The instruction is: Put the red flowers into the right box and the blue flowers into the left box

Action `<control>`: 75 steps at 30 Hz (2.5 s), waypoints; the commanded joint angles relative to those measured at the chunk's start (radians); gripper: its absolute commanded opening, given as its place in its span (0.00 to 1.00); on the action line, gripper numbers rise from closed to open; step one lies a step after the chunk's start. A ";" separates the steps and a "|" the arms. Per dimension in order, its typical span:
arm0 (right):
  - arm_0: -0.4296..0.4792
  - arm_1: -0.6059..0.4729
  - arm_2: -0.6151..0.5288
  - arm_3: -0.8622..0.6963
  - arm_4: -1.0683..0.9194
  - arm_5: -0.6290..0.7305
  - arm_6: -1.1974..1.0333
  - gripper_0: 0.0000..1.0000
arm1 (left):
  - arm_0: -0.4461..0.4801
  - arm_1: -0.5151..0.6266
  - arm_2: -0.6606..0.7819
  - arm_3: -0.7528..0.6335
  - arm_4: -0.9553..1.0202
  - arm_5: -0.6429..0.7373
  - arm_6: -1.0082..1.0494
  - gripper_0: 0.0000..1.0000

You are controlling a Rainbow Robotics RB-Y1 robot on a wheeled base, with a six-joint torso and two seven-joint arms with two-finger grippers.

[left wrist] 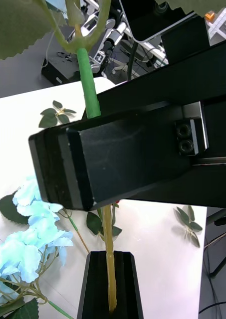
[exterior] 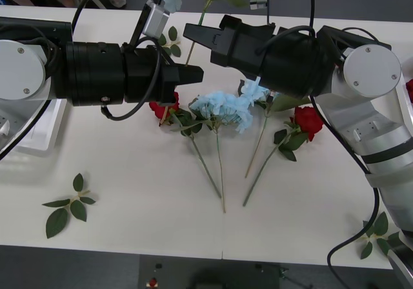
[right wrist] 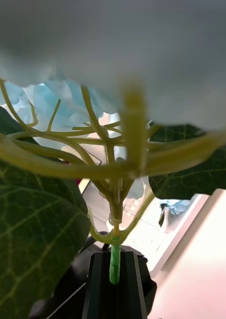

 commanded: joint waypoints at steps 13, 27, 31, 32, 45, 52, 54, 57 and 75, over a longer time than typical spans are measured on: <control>-0.045 -0.021 0.017 -0.017 -0.016 -0.011 0.033 1.00 | -0.021 0.125 0.060 -0.020 0.075 -0.008 0.045 0.00; -0.115 -0.365 0.212 -0.018 -0.252 -0.020 -0.105 1.00 | -0.021 0.648 0.135 0.275 0.138 0.150 0.036 0.00; -0.132 -0.595 0.350 -0.055 -0.316 -0.022 -0.289 1.00 | -0.020 0.657 0.141 0.451 -0.026 0.193 0.022 0.00; -0.134 -0.645 0.379 -0.069 -0.304 -0.022 -0.341 1.00 | -0.020 0.656 0.141 0.494 -0.062 0.193 0.019 0.00; -0.137 -0.782 0.454 -0.228 0.342 0.279 -1.334 1.00 | -0.020 0.542 0.106 0.825 -0.401 0.107 -0.009 0.03; -0.140 -0.598 0.457 -0.119 0.604 0.336 -1.523 1.00 | -0.020 0.541 0.047 0.815 -0.412 0.094 -0.012 0.54; -0.140 -0.549 0.457 -0.069 0.662 0.348 -1.518 1.00 | -0.018 0.541 0.049 0.804 -0.408 0.093 -0.018 0.63; -0.137 -0.484 0.457 0.002 0.744 0.354 -1.515 1.00 | -0.018 0.545 0.063 0.793 -0.396 0.094 -0.024 0.70; -0.154 -0.279 0.467 0.290 0.964 0.351 -1.486 1.00 | -0.017 0.505 0.302 0.471 0.191 0.352 -0.010 0.79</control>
